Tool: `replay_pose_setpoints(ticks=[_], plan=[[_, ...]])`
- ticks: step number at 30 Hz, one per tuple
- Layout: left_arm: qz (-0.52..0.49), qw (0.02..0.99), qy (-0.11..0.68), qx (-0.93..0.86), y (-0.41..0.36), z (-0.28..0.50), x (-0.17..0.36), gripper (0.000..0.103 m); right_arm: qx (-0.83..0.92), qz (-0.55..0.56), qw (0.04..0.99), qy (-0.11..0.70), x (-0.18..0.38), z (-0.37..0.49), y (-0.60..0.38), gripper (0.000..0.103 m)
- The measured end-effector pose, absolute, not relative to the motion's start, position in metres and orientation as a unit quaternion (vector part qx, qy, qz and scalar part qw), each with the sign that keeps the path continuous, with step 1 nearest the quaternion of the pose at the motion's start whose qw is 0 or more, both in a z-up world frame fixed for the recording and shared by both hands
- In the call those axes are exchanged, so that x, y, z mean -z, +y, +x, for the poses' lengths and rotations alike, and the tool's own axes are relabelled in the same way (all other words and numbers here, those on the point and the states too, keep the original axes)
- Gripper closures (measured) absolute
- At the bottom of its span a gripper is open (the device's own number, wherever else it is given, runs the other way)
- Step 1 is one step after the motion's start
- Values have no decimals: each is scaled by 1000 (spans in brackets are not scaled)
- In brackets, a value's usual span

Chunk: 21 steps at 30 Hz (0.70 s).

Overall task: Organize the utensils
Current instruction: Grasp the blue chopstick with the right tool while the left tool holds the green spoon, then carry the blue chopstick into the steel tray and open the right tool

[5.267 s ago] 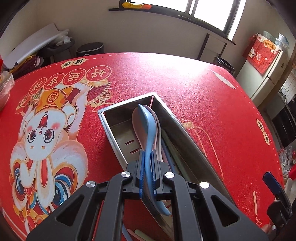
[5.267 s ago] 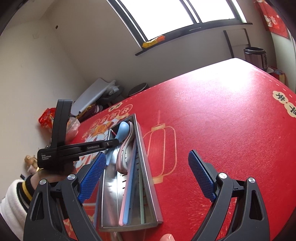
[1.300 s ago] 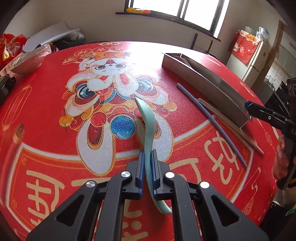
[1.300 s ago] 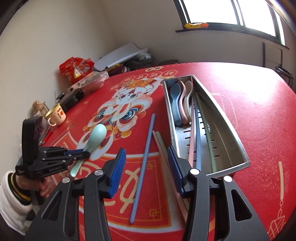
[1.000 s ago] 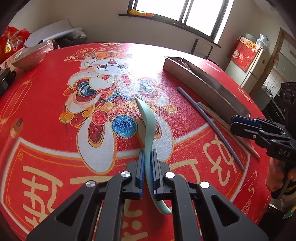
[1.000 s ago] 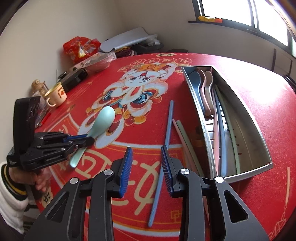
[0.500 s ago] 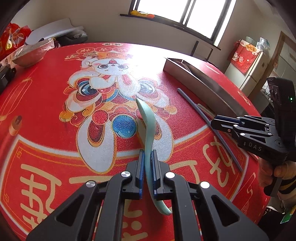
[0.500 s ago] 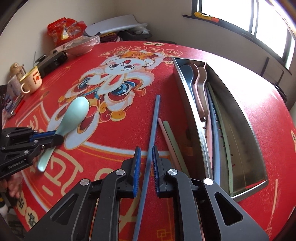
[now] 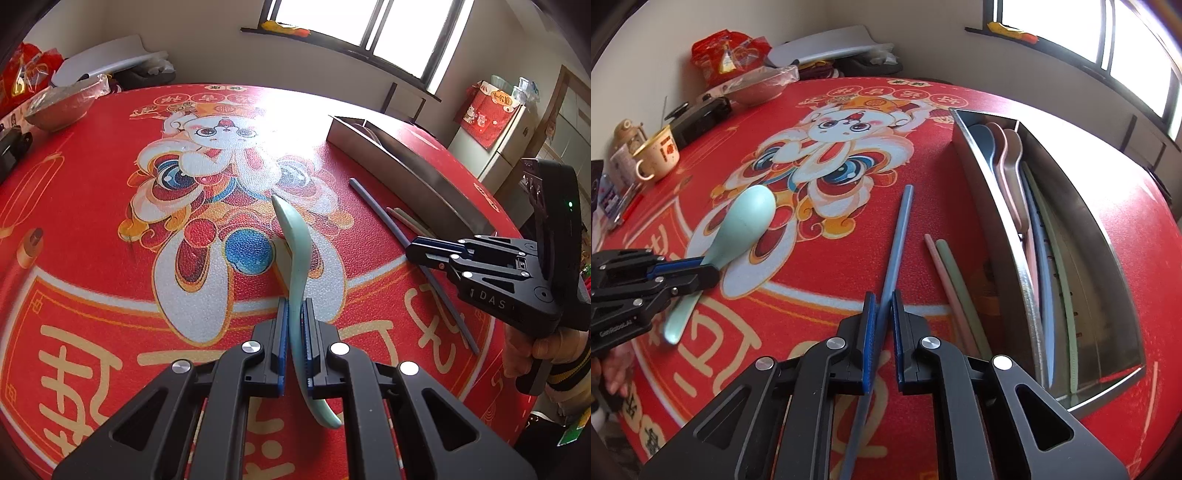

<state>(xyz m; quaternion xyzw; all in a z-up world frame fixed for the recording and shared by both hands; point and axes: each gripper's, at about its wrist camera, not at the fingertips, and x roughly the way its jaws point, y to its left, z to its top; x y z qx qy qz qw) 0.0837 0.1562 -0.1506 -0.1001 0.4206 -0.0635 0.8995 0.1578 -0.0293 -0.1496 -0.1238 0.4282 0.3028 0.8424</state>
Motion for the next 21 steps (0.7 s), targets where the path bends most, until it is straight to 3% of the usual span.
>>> replay_pose_setpoints(ticks=[21], plan=[[-106,899,420,63,157,83,150,95,-329,-153,840,405,151,145,-21,94]])
